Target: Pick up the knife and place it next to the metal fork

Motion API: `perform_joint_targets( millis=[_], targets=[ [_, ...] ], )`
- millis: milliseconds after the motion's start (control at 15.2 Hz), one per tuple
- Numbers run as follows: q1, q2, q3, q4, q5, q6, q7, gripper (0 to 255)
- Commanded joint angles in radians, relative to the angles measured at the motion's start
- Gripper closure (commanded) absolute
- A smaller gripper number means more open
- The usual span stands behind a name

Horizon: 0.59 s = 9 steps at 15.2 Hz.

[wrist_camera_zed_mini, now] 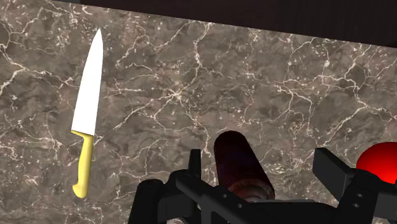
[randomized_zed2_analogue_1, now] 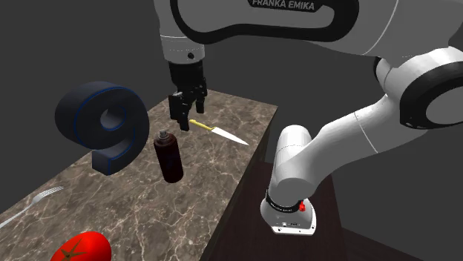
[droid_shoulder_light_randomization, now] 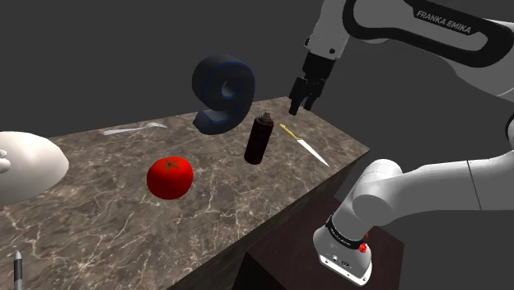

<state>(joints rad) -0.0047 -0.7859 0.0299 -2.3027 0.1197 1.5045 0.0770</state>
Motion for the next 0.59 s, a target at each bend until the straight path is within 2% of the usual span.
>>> perform_joint_targets(
  millis=[0,528],
  targets=[
    [0.000,0.000,0.000,0.000,0.000,0.000,0.000,0],
    [-0.058,0.037,-0.118,-0.142,-0.107,0.176,-0.142,0]
  ],
)
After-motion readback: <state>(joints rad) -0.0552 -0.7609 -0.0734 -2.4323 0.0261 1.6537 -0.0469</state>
